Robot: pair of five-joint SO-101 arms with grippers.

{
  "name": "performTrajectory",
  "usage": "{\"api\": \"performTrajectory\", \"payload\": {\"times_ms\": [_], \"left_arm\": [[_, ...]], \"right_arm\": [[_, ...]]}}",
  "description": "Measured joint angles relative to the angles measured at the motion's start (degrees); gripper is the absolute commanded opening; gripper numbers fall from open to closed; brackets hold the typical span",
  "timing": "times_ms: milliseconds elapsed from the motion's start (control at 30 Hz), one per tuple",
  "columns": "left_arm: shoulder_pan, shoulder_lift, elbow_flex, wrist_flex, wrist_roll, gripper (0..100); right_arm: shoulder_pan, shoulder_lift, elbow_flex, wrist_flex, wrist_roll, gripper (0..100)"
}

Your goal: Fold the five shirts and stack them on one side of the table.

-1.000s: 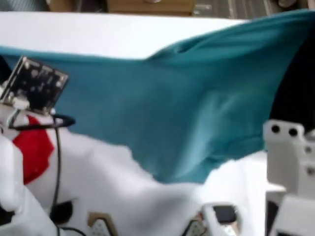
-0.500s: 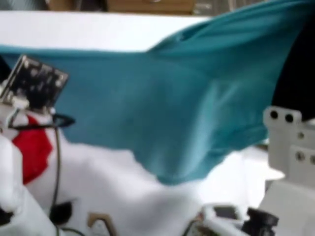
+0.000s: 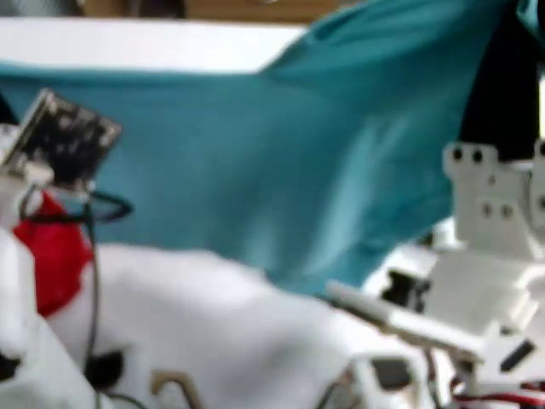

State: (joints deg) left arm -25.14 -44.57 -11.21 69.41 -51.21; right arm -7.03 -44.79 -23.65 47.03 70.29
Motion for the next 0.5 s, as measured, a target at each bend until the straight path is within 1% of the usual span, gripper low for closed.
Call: {"api": "performTrajectory", "payload": {"times_ms": [167,333,433,500], "left_arm": [[0.00,0.09,1.05,-0.18,-0.18,2],[0.00,-1.23,1.67,0.44,-0.18,2],[0.26,-3.43,1.76,1.58,-0.09,2],[0.26,-5.10,1.76,1.76,0.00,2]], "right_arm": [[0.00,-0.53,0.18,-0.26,0.00,2.1],[0.00,-4.04,0.18,-0.09,-0.09,2.1],[-0.26,-6.24,0.09,1.85,0.00,2.0],[-1.85,-7.47,-0.26,3.60,0.00,2.0]]}}
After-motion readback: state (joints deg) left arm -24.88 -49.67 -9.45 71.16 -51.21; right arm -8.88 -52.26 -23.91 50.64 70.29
